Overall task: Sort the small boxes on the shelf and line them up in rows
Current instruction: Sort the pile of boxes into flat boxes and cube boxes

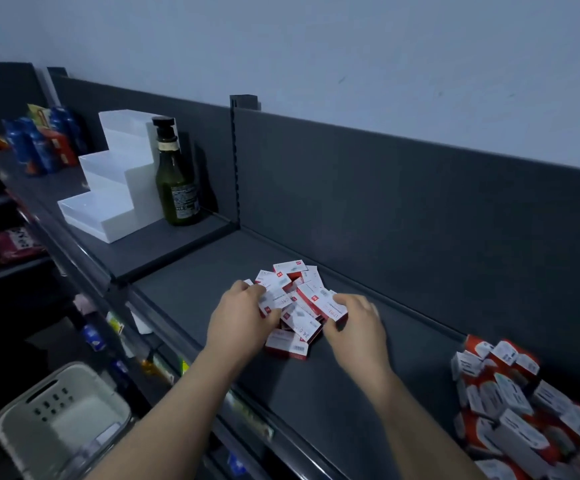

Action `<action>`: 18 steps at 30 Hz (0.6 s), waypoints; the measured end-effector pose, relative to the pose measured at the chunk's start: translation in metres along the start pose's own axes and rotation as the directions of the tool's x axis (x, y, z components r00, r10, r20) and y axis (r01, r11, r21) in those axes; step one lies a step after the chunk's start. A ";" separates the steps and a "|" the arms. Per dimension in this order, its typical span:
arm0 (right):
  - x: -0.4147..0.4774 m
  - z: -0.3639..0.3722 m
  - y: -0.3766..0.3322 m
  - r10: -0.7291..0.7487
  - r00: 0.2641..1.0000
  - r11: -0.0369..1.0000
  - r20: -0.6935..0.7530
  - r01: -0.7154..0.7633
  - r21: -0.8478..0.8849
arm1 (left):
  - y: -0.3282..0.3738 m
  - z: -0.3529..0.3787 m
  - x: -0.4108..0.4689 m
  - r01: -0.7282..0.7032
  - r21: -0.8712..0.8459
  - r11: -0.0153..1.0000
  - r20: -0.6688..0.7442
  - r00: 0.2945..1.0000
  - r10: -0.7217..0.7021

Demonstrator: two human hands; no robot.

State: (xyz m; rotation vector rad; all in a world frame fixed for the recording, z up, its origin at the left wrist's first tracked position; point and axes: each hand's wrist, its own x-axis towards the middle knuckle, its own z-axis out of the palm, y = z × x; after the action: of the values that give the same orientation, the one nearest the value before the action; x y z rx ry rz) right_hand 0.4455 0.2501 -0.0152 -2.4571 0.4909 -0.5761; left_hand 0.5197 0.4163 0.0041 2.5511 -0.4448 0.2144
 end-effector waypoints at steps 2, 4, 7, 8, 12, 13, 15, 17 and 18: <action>0.011 0.008 -0.001 -0.002 1.000 1.000 0.011 0.002 0.003 | -0.001 0.006 0.011 0.019 0.002 1.000 -0.003 1.000 -0.019; 0.022 0.016 -0.002 -0.012 1.000 1.000 0.029 0.012 0.003 | -0.002 0.012 0.021 0.039 0.016 0.999 -0.005 0.999 -0.039; 0.036 0.027 -0.003 -0.031 0.999 0.999 0.039 0.031 0.007 | -0.004 0.023 0.036 0.067 0.031 0.997 -0.020 0.998 -0.067; 0.040 0.030 -0.003 -0.029 0.999 1.000 0.040 0.028 0.010 | -0.004 0.026 0.040 0.075 0.030 0.997 -0.022 0.997 -0.074; 0.047 0.037 0.003 -0.043 0.998 0.999 0.048 0.042 0.015 | -0.009 0.040 0.047 0.084 0.038 0.996 -0.018 0.996 -0.083; 0.048 0.037 0.003 -0.055 0.997 0.998 0.049 0.054 0.015 | -0.009 0.042 0.048 0.083 0.037 0.996 -0.022 0.996 -0.082; 0.049 0.037 0.004 -0.074 0.996 0.997 0.047 0.073 0.026 | -0.010 0.045 0.050 0.074 0.035 0.997 -0.030 0.997 -0.073; 0.048 0.036 0.005 -0.087 0.995 0.996 0.047 0.086 0.035 | -0.010 0.046 0.049 0.058 0.046 0.997 -0.031 0.998 -0.057; 0.046 0.034 0.005 -0.091 0.995 0.995 0.046 0.090 0.032 | -0.011 0.045 0.048 0.048 0.060 0.997 -0.031 0.998 -0.047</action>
State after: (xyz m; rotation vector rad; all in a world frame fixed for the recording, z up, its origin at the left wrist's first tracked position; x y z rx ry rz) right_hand 0.5006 0.2400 -0.0303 -2.4687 0.3509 -0.5558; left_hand 0.5715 0.3878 -0.0277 2.6115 -0.3713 0.2516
